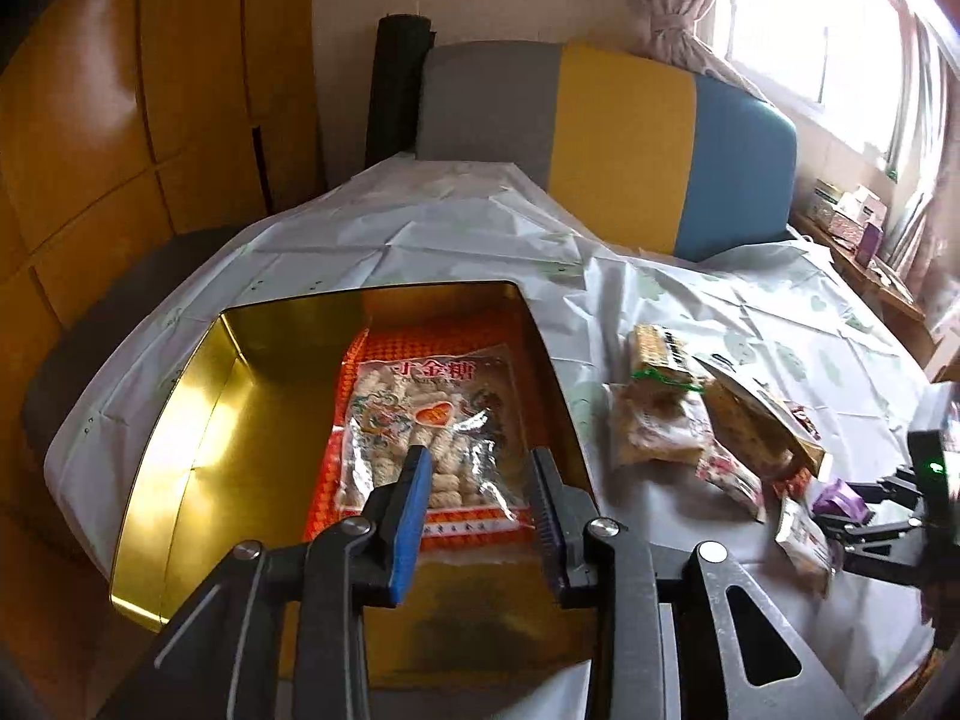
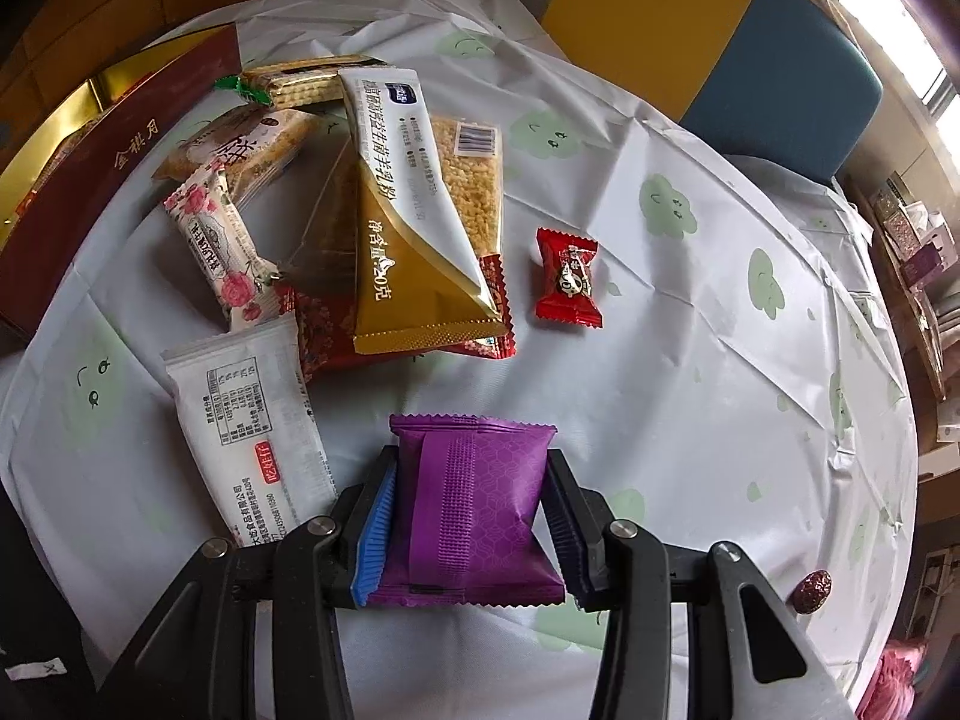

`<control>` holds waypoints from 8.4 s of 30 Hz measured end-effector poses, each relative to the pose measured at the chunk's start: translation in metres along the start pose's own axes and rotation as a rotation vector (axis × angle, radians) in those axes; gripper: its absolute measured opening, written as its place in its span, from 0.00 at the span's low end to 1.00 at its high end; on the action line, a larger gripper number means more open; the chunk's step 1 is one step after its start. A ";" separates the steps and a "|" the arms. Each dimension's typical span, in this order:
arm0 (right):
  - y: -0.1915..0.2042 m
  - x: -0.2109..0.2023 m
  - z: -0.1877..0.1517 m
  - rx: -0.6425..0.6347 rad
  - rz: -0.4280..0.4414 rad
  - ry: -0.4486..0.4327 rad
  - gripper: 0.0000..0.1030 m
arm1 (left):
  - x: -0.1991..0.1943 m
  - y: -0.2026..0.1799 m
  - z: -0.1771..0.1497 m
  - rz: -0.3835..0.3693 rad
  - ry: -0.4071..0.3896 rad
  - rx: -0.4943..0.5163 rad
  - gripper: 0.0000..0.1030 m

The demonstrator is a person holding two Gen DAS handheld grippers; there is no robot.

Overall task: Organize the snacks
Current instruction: 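Carry the red-bordered bag into the gold tin and release it with the left tool, then carry the purple snack to the gold tin and release it with the right tool, then grasp the white wrapped biscuit packet with the left tool, then grasp the white-and-gold stick pack with the right tool while the left tool holds the biscuit, then carry the white biscuit packet into the gold tin and release it with the left tool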

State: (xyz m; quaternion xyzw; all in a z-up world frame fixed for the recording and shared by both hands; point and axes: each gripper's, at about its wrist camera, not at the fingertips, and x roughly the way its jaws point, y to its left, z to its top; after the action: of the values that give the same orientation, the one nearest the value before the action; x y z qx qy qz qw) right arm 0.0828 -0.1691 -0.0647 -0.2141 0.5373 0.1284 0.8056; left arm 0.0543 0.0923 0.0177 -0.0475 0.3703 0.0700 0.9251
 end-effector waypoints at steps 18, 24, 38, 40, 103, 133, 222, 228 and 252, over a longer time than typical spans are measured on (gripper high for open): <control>-0.004 -0.004 -0.001 0.010 0.008 0.006 0.43 | -0.021 -0.020 -0.023 -0.049 0.000 0.072 0.33; -0.009 -0.005 -0.002 0.025 0.012 0.014 0.41 | -0.025 -0.025 -0.029 -0.067 -0.002 0.086 0.33; -0.023 -0.009 -0.007 0.081 0.014 0.049 0.40 | -0.027 -0.020 -0.038 -0.084 0.007 0.075 0.33; -0.029 -0.014 -0.009 0.103 0.007 0.042 0.40 | -0.026 -0.018 -0.040 -0.091 0.011 0.064 0.39; -0.007 -0.066 0.043 0.185 0.140 -0.178 0.49 | -0.030 0.016 -0.031 -0.105 -0.024 -0.010 0.53; -0.143 -0.044 -0.004 0.605 0.011 -0.164 0.49 | 0.074 -0.199 -0.037 -0.373 0.531 -0.015 0.64; -0.116 0.025 -0.002 0.474 -0.004 0.139 0.26 | 0.036 -0.144 -0.093 -0.392 0.098 0.319 0.36; -0.112 0.027 -0.002 0.437 -0.034 0.138 0.26 | 0.037 -0.140 -0.088 -0.390 0.130 0.295 0.27; -0.089 0.024 -0.002 0.362 -0.105 0.128 0.24 | 0.042 -0.112 -0.071 -0.470 0.236 0.146 0.22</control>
State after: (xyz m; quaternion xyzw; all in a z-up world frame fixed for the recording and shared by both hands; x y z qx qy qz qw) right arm 0.1291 -0.2486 -0.0693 -0.1013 0.5900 -0.0263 0.8006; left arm 0.0544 -0.0240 -0.0585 -0.0730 0.4586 -0.1794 0.8673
